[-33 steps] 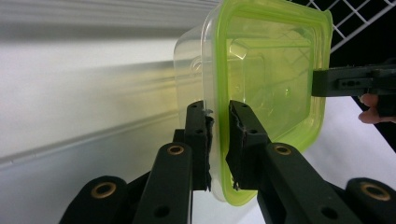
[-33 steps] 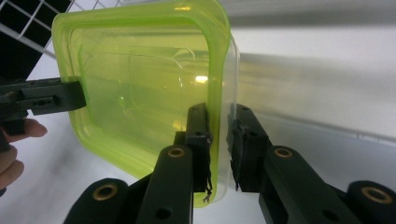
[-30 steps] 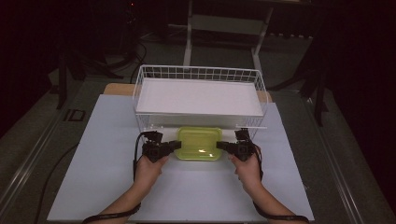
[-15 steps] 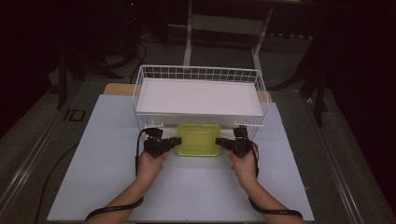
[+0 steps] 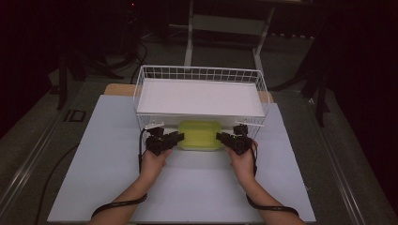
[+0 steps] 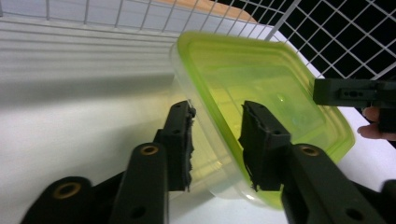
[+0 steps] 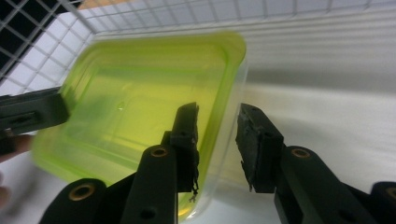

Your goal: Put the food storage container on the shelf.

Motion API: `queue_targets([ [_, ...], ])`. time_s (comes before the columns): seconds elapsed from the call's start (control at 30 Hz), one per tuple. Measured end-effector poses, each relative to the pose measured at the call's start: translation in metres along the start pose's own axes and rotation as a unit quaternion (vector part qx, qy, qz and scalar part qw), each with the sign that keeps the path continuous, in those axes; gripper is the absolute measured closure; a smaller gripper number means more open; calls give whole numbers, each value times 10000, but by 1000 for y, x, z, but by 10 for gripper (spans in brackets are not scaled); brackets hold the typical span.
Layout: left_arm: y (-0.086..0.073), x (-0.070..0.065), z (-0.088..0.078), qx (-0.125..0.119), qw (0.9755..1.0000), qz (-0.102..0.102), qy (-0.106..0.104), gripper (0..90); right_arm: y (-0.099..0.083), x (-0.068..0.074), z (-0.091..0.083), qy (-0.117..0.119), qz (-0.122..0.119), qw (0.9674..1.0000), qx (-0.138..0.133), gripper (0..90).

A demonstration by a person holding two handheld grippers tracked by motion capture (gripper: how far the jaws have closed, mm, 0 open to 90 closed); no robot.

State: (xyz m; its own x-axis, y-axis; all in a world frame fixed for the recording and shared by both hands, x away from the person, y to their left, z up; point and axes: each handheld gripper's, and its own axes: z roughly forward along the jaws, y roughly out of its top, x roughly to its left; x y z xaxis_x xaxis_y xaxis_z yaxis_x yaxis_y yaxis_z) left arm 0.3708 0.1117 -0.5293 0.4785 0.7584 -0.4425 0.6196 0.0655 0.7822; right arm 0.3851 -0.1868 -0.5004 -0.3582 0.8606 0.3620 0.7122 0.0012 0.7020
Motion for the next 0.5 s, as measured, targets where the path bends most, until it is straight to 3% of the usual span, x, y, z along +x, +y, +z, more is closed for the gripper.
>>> queue_targets([
  [0.07,0,0,1,-6,10000,-7,-14,605,1,0,1,-51,-118,9999,-46,692],
  [0.17,1,0,1,2,10000,57,31,594,1,0,1,-45,-113,9999,-44,687],
  [0.2,2,-2,1,18,9999,123,118,594,2,-1,2,-78,-235,9996,-112,670],
  [0.23,2,-4,-1,-2,9998,156,123,537,-1,1,3,-80,-431,9989,-155,587],
  [0.33,2,-6,-6,-54,9996,250,135,463,-3,1,-2,-10,-537,9982,-249,548],
  [0.43,1,-8,-13,-138,9995,289,16,398,-6,4,-10,3,-598,9979,-258,527],
  [0.47,-2,-10,-18,-79,9981,511,-328,355,-8,6,-13,12,-607,9978,-262,524],
  [0.5,-2,-10,-18,-79,9981,511,-328,315,-8,6,-13,12,-607,9978,-262,524],
])
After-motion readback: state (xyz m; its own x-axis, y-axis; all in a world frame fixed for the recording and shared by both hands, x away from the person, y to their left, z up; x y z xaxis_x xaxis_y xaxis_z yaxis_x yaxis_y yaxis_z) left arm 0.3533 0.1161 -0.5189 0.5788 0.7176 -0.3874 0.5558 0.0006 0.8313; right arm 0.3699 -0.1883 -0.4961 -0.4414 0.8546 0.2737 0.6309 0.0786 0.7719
